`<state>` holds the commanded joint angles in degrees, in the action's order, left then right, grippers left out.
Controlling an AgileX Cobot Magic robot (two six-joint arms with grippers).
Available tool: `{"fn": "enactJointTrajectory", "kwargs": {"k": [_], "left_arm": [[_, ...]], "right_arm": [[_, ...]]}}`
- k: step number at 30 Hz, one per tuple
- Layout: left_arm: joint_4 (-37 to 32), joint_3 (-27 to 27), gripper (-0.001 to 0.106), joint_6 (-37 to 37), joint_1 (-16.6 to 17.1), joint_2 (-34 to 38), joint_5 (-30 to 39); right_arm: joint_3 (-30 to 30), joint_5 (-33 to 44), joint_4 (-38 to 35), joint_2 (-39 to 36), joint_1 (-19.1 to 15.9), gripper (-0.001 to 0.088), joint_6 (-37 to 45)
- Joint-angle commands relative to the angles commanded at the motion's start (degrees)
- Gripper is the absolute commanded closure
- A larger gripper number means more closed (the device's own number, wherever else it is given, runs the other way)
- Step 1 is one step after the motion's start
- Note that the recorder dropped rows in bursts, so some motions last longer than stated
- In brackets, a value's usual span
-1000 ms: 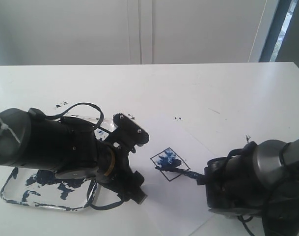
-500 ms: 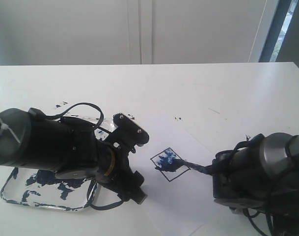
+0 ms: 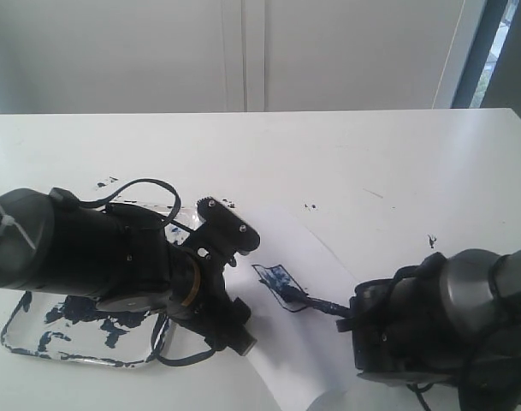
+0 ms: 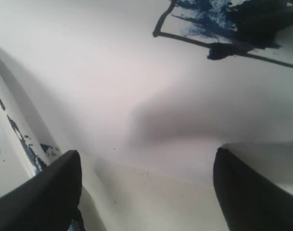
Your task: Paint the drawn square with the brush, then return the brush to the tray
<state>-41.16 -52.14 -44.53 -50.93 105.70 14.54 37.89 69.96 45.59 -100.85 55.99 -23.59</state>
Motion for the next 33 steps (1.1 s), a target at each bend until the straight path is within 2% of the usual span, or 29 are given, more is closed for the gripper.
{"fn": "enactJointTrajectory", "kwargs": {"k": [11,15,17,26,33], "left_arm": [[0.91,0.00,0.027,1.00,0.00,-0.11,1.63],[1.25,0.00,0.027,1.10,0.00,-0.11,1.52],[1.36,0.00,0.027,1.10,0.00,-0.11,1.52],[1.73,0.00,0.027,1.10,0.00,-0.11,0.54],[2.08,0.00,0.027,1.10,0.00,-0.11,0.28]], "right_arm": [[0.00,0.00,2.57,7.91,-0.23,0.0868,0.52],[0.00,0.00,2.90,10.50,-3.93,0.0868,0.89],[0.00,0.00,2.36,11.61,-4.71,0.0868,0.89],[0.00,0.00,-5.23,12.10,-4.71,0.0868,4.36],[-2.76,0.00,-6.44,10.25,-4.60,0.0868,4.80]]}}
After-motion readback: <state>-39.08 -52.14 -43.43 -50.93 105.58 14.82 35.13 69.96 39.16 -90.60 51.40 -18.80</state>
